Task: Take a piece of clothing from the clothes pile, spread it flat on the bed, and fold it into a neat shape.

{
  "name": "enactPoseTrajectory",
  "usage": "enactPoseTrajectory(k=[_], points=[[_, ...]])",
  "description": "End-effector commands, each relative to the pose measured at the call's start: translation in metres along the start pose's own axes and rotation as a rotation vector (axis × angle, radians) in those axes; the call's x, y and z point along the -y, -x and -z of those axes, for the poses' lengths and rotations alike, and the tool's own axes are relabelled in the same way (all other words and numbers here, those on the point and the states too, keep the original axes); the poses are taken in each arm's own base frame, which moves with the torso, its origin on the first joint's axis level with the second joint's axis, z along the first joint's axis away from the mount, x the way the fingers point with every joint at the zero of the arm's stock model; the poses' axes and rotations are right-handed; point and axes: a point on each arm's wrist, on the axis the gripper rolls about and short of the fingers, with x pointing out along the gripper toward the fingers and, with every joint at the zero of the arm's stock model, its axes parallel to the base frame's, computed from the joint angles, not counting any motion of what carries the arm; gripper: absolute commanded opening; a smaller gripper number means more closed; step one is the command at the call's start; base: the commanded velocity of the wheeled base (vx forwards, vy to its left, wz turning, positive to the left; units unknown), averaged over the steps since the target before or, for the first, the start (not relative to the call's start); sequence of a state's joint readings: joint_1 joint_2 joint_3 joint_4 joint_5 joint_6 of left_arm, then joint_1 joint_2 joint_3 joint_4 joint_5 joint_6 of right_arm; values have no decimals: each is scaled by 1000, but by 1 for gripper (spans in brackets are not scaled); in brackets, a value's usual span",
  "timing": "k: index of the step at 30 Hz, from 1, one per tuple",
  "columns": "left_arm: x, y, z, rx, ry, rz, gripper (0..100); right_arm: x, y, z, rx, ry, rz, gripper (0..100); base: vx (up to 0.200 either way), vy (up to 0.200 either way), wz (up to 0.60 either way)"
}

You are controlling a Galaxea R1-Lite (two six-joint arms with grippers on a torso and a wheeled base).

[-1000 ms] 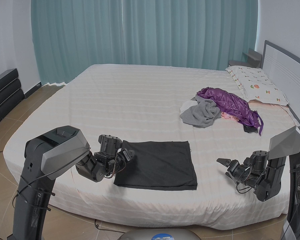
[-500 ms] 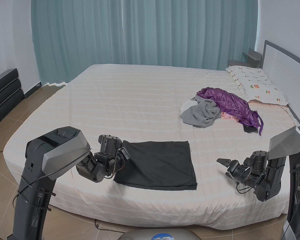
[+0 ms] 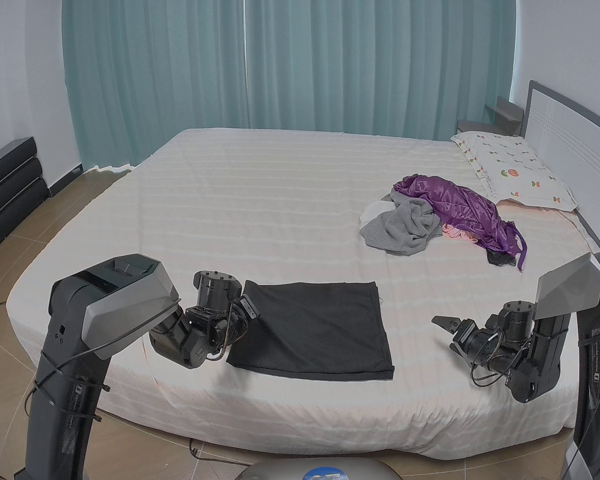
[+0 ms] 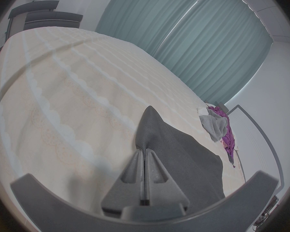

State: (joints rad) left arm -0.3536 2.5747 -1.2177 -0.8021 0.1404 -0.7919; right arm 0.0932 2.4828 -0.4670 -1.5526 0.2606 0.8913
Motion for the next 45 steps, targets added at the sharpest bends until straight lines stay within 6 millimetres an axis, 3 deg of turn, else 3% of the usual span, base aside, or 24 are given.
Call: enactPoseTrajectory(k=[1,6,45], points=[[1,1,-2,4,2,2,0,-1,0,0,5,4,-9,100,0,0,0],[3,3,-4,9,26,5,0,0,0,1,3,3,-7,100,0,0,0],[-2,12,-11,13,73,-8,0,-2,-1,1,3,4,-11,100,0,200,0]])
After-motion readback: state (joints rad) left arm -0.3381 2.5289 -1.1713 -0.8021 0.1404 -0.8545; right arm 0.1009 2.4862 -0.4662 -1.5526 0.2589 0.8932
